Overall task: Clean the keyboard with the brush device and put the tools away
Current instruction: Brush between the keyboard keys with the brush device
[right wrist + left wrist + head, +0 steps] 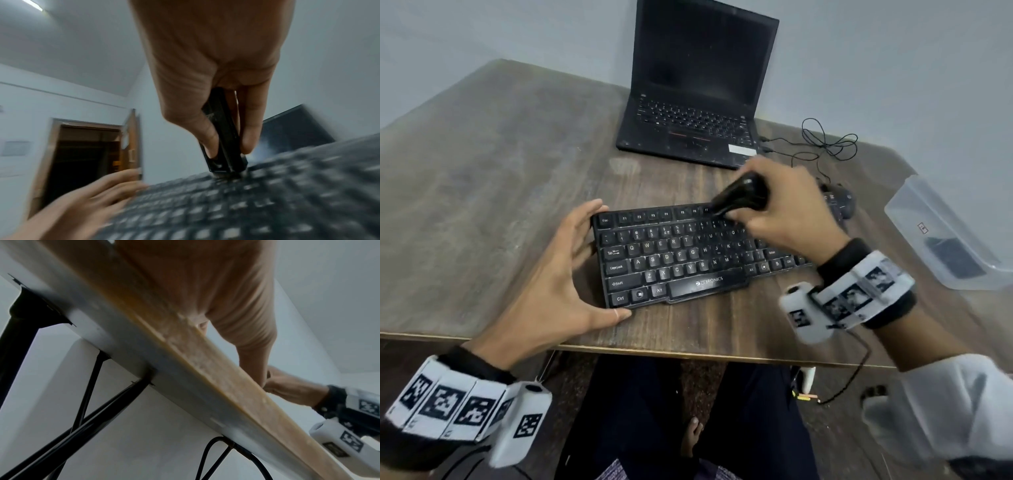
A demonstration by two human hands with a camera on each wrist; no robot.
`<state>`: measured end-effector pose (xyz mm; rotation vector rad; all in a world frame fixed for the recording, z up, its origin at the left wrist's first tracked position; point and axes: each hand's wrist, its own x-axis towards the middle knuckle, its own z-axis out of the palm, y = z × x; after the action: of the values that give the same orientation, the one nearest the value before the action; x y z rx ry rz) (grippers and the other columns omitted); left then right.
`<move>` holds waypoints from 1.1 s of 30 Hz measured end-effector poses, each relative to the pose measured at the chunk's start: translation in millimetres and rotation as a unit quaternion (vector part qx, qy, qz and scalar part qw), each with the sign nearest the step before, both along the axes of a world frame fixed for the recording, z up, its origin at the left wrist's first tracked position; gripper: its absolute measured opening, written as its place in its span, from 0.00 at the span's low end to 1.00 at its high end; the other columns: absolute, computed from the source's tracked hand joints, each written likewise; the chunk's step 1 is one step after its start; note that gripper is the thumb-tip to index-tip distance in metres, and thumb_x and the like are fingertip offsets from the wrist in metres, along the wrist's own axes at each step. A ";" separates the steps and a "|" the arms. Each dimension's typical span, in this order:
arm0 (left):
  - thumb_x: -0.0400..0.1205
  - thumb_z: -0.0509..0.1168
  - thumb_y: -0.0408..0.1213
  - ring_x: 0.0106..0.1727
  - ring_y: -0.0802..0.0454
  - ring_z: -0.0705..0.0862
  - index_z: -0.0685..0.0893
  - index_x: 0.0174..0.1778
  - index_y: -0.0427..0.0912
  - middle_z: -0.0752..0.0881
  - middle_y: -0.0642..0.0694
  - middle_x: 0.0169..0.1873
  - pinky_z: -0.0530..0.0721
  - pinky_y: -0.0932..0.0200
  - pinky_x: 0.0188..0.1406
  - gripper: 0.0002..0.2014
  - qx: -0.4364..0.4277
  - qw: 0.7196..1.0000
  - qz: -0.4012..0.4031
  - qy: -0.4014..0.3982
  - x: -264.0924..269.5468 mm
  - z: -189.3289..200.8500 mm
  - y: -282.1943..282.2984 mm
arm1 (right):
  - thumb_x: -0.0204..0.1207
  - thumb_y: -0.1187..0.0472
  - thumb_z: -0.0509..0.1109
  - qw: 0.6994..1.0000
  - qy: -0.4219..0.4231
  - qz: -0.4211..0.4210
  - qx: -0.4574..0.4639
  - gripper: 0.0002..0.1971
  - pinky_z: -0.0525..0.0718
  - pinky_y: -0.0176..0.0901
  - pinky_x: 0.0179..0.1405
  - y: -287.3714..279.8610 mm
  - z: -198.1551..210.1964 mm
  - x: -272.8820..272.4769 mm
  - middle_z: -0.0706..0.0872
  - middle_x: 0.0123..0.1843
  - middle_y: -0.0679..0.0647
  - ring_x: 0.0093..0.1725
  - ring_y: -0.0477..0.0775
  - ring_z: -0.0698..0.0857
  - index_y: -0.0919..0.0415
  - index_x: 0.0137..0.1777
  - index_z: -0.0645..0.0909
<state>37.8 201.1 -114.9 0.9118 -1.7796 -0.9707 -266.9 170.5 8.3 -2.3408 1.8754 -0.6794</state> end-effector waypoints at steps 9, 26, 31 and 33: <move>0.51 0.91 0.31 0.74 0.53 0.81 0.64 0.81 0.54 0.81 0.52 0.71 0.79 0.39 0.75 0.63 0.009 0.999 0.036 0.011 -0.5 -1.3 -0.6 | 0.66 0.62 0.80 0.982 0.060 0.181 -0.012 0.22 0.83 0.54 0.38 33.4 -14.5 134.4 0.90 0.40 0.57 0.42 0.71 0.89 0.56 0.61 0.81; 0.51 0.91 0.27 0.87 0.57 0.65 0.60 0.85 0.56 0.68 0.59 0.83 0.71 0.48 0.82 0.69 0.007 1.000 0.002 0.021 -1.0 1.3 1.0 | 0.66 0.60 0.84 0.995 -0.036 0.081 0.037 0.23 0.92 0.56 0.53 47.2 -27.5 71.4 0.94 0.48 0.50 0.48 0.57 0.93 0.50 0.60 0.83; 0.54 0.86 0.36 0.82 0.57 0.73 0.61 0.84 0.53 0.72 0.60 0.80 0.76 0.58 0.77 0.63 -0.003 0.999 -0.013 0.049 -3.4 6.0 4.6 | 0.66 0.61 0.80 0.986 -0.011 0.164 0.034 0.24 0.90 0.59 0.45 62.8 -37.1 123.9 0.92 0.42 0.53 0.43 0.66 0.91 0.52 0.62 0.79; 0.52 0.90 0.30 0.86 0.56 0.66 0.60 0.85 0.54 0.69 0.58 0.83 0.72 0.45 0.82 0.67 0.006 0.999 0.001 0.034 -2.4 3.7 3.3 | 0.68 0.61 0.82 0.993 -0.028 0.112 0.038 0.23 0.92 0.58 0.50 56.5 -33.7 92.6 0.94 0.47 0.52 0.47 0.62 0.93 0.50 0.62 0.80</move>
<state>35.4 204.4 -111.2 0.8778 -1.7175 -0.9997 -174.3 227.0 -25.4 -2.4077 1.5550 -0.6308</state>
